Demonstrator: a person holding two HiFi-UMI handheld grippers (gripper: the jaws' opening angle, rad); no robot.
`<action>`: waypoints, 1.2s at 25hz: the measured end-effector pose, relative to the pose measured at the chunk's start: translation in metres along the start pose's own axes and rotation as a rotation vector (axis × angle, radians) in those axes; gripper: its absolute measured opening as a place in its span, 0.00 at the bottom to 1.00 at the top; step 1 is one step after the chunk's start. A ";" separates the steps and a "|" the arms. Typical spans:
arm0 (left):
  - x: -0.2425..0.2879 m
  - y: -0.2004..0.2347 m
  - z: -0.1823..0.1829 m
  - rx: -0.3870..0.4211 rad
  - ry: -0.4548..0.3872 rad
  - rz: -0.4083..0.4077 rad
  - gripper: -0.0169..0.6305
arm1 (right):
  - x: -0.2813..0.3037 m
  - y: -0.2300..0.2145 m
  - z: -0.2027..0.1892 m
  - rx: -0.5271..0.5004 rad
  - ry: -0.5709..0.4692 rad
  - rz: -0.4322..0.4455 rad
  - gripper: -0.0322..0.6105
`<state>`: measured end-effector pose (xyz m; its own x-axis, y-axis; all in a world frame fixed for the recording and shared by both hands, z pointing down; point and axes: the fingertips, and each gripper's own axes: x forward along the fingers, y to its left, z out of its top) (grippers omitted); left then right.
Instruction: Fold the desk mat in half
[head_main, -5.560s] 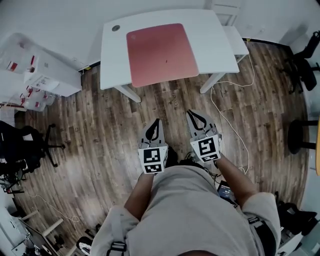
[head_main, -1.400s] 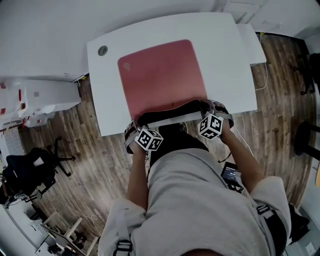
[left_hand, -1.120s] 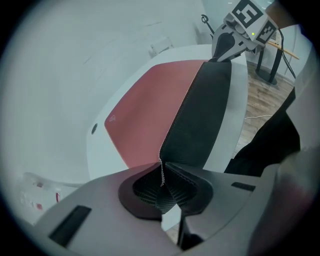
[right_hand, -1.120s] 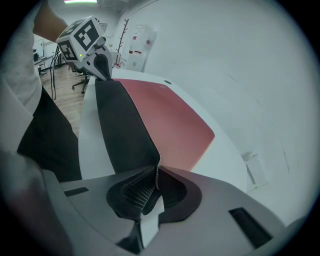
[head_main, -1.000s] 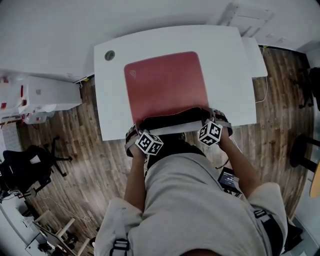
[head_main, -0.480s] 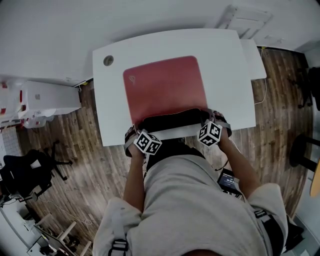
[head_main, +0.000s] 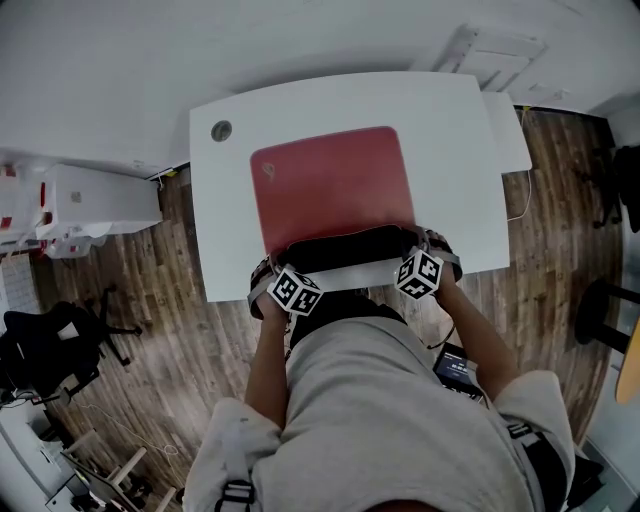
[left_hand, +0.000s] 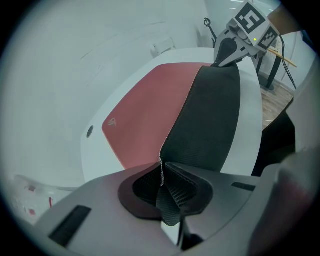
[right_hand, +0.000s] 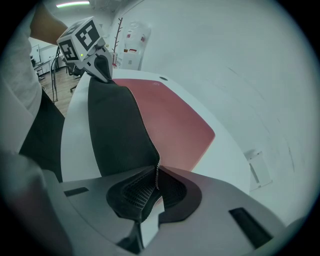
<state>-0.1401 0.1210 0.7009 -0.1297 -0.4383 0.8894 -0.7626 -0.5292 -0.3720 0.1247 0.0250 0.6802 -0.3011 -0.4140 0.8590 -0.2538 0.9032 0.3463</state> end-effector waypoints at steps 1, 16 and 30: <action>0.001 0.001 0.001 -0.004 -0.002 -0.003 0.07 | 0.000 -0.001 0.000 0.000 0.002 0.000 0.13; 0.007 0.012 0.005 -0.053 -0.014 -0.035 0.07 | 0.007 -0.010 0.008 0.006 0.025 0.009 0.13; 0.014 0.024 0.012 -0.055 0.001 -0.044 0.07 | 0.015 -0.022 0.016 -0.001 0.014 0.018 0.13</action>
<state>-0.1526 0.0936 0.7015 -0.0955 -0.4146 0.9050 -0.8012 -0.5075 -0.3170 0.1108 -0.0028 0.6793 -0.2929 -0.3964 0.8701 -0.2476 0.9104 0.3314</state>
